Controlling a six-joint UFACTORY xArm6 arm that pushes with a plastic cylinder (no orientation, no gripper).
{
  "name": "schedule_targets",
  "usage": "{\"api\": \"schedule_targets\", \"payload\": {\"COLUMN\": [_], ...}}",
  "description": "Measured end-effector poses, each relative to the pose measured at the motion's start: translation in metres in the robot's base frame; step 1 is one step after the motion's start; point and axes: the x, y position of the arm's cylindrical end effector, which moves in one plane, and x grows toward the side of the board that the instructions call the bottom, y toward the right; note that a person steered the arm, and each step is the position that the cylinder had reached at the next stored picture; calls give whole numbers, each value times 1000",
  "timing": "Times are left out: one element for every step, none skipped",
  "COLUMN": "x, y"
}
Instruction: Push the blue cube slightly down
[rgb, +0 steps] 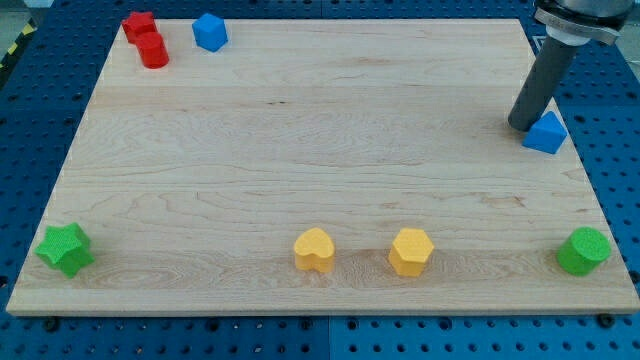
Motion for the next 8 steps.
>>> {"api": "schedule_targets", "payload": {"x": [-25, -49, -57, -62, -109, -140, -159, -199], "y": [-24, -100, -126, -126, -139, -218, -306, -323]}}
